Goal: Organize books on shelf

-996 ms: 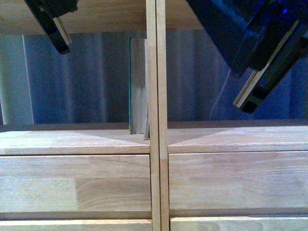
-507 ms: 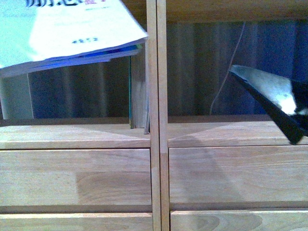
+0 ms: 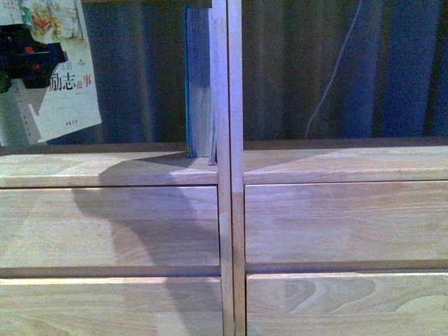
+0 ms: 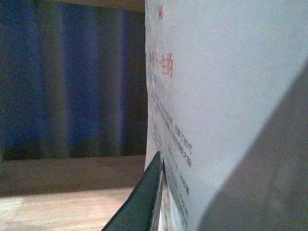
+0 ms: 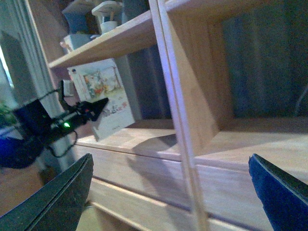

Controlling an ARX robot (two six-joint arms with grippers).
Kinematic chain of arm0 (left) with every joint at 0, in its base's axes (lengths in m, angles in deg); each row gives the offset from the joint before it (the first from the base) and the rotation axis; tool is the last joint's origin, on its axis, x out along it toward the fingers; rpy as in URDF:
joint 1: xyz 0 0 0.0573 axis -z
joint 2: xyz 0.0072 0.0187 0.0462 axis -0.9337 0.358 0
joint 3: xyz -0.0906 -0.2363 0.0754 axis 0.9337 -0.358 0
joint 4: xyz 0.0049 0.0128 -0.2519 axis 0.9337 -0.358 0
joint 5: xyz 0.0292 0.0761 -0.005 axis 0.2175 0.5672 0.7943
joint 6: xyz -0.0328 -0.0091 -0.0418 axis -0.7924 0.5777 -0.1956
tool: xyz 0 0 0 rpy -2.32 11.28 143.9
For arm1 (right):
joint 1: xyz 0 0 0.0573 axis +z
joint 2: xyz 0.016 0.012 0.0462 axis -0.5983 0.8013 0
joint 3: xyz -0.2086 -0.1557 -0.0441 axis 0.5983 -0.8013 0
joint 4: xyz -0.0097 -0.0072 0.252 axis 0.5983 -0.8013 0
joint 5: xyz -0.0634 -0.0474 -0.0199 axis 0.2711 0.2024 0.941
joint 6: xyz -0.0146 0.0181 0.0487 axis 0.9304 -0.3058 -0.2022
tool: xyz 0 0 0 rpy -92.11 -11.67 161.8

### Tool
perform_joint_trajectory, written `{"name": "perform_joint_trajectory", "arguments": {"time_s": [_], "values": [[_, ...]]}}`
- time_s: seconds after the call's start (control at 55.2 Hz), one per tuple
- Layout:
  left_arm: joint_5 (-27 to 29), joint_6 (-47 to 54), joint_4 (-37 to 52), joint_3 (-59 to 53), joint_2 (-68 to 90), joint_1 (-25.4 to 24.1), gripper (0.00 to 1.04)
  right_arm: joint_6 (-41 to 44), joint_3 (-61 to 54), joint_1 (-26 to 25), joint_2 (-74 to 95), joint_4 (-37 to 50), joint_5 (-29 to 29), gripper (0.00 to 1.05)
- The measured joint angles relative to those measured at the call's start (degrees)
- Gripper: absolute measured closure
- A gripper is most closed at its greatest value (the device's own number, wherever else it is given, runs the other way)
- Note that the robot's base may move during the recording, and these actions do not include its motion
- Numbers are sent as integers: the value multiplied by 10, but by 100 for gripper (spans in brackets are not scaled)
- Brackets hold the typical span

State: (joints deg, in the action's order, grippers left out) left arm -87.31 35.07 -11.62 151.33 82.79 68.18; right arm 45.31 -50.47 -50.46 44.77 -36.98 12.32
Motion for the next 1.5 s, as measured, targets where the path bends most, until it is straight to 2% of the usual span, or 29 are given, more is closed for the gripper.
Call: {"name": "perform_joint_trajectory", "arguments": {"time_s": [0.127, 0.29, 0.58, 0.833, 1.141, 1.504], "values": [[9, 16, -18, 43, 25, 9, 88, 153, -6, 37, -54, -47, 64, 7], [12, 39, -34, 87, 54, 19, 88, 314, -20, 94, -69, -53, 137, 7], [1, 75, -65, 144, 102, 27, 88, 462, -36, 172, -80, -28, 204, 7], [0, 93, -90, 206, 152, 40, 88, 484, -46, 184, -70, -4, 212, 7], [3, 114, -109, 275, 211, 58, 88, 452, -55, 143, -32, 35, 191, 7], [9, 117, -154, 357, 283, 72, 87, 416, -56, 122, -36, 54, 178, 7]]}}
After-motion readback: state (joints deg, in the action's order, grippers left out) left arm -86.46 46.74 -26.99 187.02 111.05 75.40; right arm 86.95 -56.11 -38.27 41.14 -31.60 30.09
